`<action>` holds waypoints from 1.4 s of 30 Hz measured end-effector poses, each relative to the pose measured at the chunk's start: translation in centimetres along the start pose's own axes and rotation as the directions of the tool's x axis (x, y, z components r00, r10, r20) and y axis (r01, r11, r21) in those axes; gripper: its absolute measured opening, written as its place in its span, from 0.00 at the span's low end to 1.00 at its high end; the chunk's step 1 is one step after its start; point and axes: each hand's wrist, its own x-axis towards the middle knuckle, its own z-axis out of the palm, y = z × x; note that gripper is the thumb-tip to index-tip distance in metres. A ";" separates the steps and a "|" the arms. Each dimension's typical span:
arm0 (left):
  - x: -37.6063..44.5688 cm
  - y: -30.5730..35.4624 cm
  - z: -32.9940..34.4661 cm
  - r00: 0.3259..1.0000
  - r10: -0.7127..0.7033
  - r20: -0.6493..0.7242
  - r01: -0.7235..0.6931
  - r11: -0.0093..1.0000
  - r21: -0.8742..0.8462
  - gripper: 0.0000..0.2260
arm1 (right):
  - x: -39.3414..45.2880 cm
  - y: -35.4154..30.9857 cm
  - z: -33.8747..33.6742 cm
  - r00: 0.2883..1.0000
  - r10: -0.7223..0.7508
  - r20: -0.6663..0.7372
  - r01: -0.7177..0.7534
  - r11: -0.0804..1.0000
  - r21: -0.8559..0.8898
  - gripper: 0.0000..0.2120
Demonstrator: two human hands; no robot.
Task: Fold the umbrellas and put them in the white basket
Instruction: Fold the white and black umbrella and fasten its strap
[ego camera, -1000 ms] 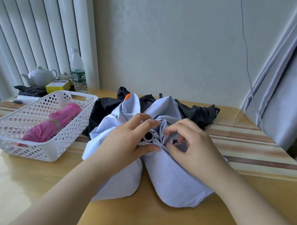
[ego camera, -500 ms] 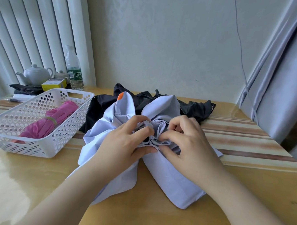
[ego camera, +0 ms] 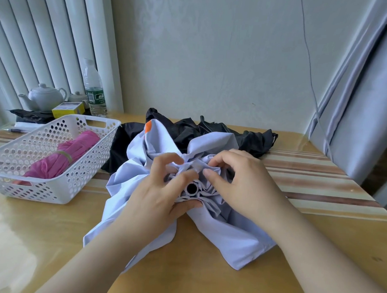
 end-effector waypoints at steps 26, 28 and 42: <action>-1.1 0.1 -0.3 0.993 0.083 0.080 -0.087 0.995 0.055 0.12 | 0.7 0.4 -1.0 0.978 0.131 0.165 -0.136 0.991 0.019 0.23; -1.1 0.2 -0.5 0.997 0.052 0.064 -0.056 0.996 0.070 0.13 | 0.5 0.8 -1.1 0.972 0.163 0.169 -0.167 0.986 0.008 0.20; -1.2 0.3 -0.4 1.000 -0.027 0.009 0.027 0.999 0.026 0.20 | 3.5 -1.2 -0.4 0.967 -0.135 0.216 0.149 0.988 -0.049 0.04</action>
